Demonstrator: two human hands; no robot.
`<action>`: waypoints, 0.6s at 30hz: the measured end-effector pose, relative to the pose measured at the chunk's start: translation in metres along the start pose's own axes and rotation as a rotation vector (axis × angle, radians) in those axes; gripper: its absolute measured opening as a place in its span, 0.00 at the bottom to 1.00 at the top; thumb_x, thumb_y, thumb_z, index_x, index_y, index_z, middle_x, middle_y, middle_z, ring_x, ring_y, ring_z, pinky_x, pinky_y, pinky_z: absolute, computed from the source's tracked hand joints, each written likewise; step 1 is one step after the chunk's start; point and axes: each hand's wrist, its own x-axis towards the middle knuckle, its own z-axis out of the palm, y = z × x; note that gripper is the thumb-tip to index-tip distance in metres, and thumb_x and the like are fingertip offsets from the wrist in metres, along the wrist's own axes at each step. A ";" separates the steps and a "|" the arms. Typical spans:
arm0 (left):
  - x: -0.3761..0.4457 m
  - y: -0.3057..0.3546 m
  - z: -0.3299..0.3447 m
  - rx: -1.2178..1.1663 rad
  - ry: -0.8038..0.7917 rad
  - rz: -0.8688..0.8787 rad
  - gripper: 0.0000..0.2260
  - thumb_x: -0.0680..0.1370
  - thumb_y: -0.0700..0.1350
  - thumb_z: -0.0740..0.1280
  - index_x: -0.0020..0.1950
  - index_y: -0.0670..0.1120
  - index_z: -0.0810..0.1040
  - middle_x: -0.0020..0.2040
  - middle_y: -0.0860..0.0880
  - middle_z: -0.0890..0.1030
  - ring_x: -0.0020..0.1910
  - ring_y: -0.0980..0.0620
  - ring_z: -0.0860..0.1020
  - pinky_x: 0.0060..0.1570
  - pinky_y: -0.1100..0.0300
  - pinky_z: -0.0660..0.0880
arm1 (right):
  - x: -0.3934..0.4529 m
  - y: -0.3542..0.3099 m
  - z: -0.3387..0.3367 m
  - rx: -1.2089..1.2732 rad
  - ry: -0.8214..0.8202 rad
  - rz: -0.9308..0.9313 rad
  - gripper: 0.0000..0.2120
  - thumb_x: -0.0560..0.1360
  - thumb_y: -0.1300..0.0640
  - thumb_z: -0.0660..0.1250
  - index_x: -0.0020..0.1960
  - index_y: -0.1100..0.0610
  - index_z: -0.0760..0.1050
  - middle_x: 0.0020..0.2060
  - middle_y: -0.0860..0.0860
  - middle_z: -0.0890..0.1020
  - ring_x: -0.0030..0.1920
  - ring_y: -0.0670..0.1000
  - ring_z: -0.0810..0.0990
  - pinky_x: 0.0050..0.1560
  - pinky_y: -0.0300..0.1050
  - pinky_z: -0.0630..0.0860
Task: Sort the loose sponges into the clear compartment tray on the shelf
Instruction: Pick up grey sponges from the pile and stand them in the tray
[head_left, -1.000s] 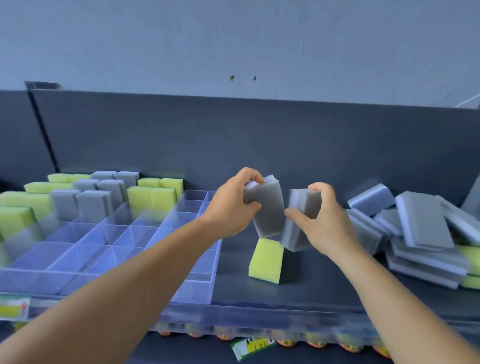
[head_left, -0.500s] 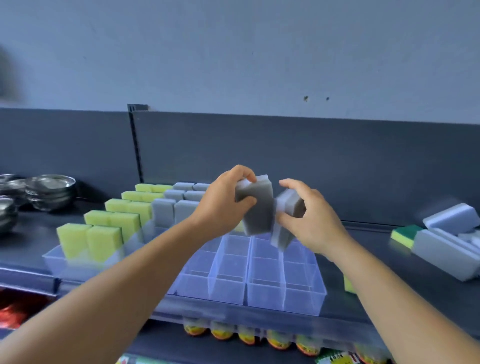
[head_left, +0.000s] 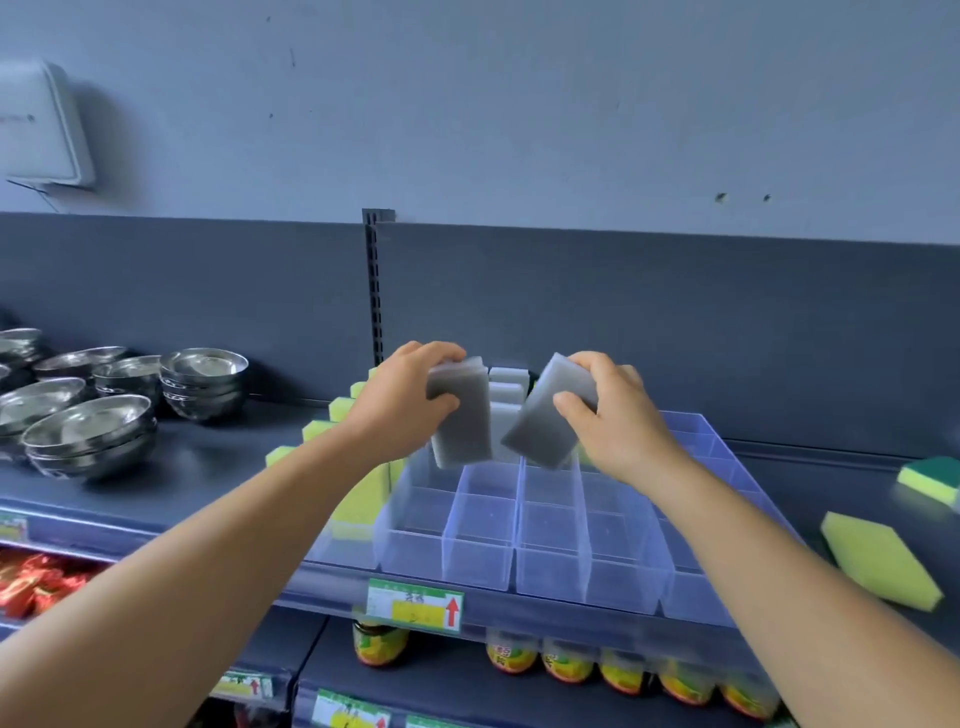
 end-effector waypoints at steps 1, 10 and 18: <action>0.000 -0.007 -0.002 0.020 -0.010 -0.011 0.19 0.75 0.40 0.66 0.64 0.54 0.73 0.58 0.51 0.74 0.51 0.49 0.74 0.49 0.59 0.70 | 0.001 -0.002 0.005 -0.031 -0.017 -0.002 0.17 0.79 0.52 0.59 0.67 0.48 0.66 0.59 0.52 0.67 0.50 0.53 0.72 0.47 0.43 0.67; 0.008 -0.033 0.002 0.086 -0.176 -0.041 0.19 0.74 0.39 0.67 0.64 0.52 0.74 0.61 0.50 0.73 0.56 0.47 0.74 0.51 0.58 0.72 | 0.017 -0.002 0.044 -0.166 -0.153 -0.072 0.20 0.78 0.52 0.62 0.70 0.48 0.67 0.61 0.50 0.68 0.49 0.50 0.72 0.49 0.40 0.68; 0.014 -0.038 0.022 0.219 -0.267 -0.021 0.20 0.74 0.37 0.65 0.64 0.52 0.72 0.61 0.50 0.72 0.53 0.46 0.74 0.50 0.54 0.73 | 0.030 0.007 0.062 -0.311 -0.148 -0.163 0.21 0.76 0.54 0.65 0.68 0.46 0.67 0.63 0.47 0.70 0.55 0.53 0.74 0.49 0.43 0.70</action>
